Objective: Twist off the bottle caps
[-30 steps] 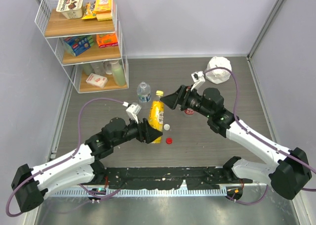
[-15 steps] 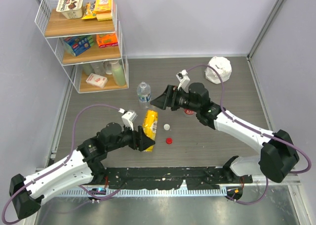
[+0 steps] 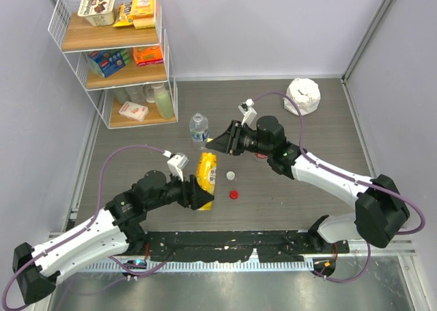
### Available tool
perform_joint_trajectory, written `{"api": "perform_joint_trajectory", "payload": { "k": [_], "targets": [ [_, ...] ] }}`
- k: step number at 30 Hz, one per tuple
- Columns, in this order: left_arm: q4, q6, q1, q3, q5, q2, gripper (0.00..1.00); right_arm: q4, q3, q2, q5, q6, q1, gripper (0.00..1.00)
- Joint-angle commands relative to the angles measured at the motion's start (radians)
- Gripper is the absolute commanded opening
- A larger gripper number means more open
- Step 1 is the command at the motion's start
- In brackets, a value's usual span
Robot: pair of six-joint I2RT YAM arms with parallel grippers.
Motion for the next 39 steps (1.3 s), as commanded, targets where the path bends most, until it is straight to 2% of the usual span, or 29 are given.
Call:
{"api": "perform_joint_trajectory", "payload": {
  "k": [1,6,8,10,12,17,22,25,27,29,30,31,33,34,35,39],
  "targets": [
    [0.057,-0.002,-0.005,-0.003,0.034,-0.001,0.14,0.135,-0.042,-0.07,0.008,0.019,0.004,0.02],
    [0.145,-0.025,-0.005,-0.018,0.021,-0.016,0.49,0.168,-0.117,-0.151,0.048,0.005,0.005,0.02],
    [0.189,-0.034,-0.005,-0.023,0.014,-0.018,0.69,0.165,-0.131,-0.179,0.062,-0.004,0.004,0.02],
    [0.235,-0.037,-0.005,-0.021,0.018,-0.01,0.79,0.171,-0.14,-0.19,0.05,-0.007,0.006,0.01],
    [0.258,-0.036,-0.005,-0.011,0.026,0.017,0.82,0.187,-0.144,-0.188,0.028,-0.005,0.005,0.02],
    [0.222,-0.002,-0.005,0.064,0.049,0.111,0.81,0.183,-0.136,-0.185,0.023,-0.012,0.006,0.02],
    [0.209,0.01,-0.005,0.075,0.052,0.137,0.61,0.177,-0.14,-0.199,0.04,-0.018,0.005,0.01],
    [0.208,0.006,-0.005,0.059,0.041,0.127,0.38,0.169,-0.144,-0.207,0.057,-0.022,0.005,0.02],
    [0.208,0.003,-0.005,0.045,0.03,0.107,0.27,0.161,-0.139,-0.202,0.056,-0.03,0.005,0.06],
    [0.2,0.004,-0.005,0.037,0.02,0.09,0.22,0.154,-0.116,-0.188,0.042,-0.033,0.005,0.11],
    [0.2,0.006,-0.005,0.032,0.015,0.081,0.22,0.151,-0.11,-0.178,0.028,-0.035,0.005,0.23],
    [0.176,0.007,-0.005,0.031,0.011,0.074,0.22,0.148,-0.095,-0.171,0.023,-0.036,0.005,0.27],
    [0.156,0.009,-0.005,0.025,0.003,0.062,0.23,0.135,-0.076,-0.158,0.014,-0.041,0.005,0.5],
    [0.151,0.007,-0.005,0.023,0.004,0.059,0.23,0.129,-0.071,-0.156,0.014,-0.041,0.005,0.55],
    [0.145,0.007,-0.006,0.02,0.004,0.056,0.24,0.125,-0.064,-0.155,0.023,-0.042,0.005,0.64],
    [0.127,0.001,-0.005,0.009,-0.002,0.048,0.25,0.106,-0.056,-0.167,0.059,-0.051,0.005,0.76]
  ]
}}
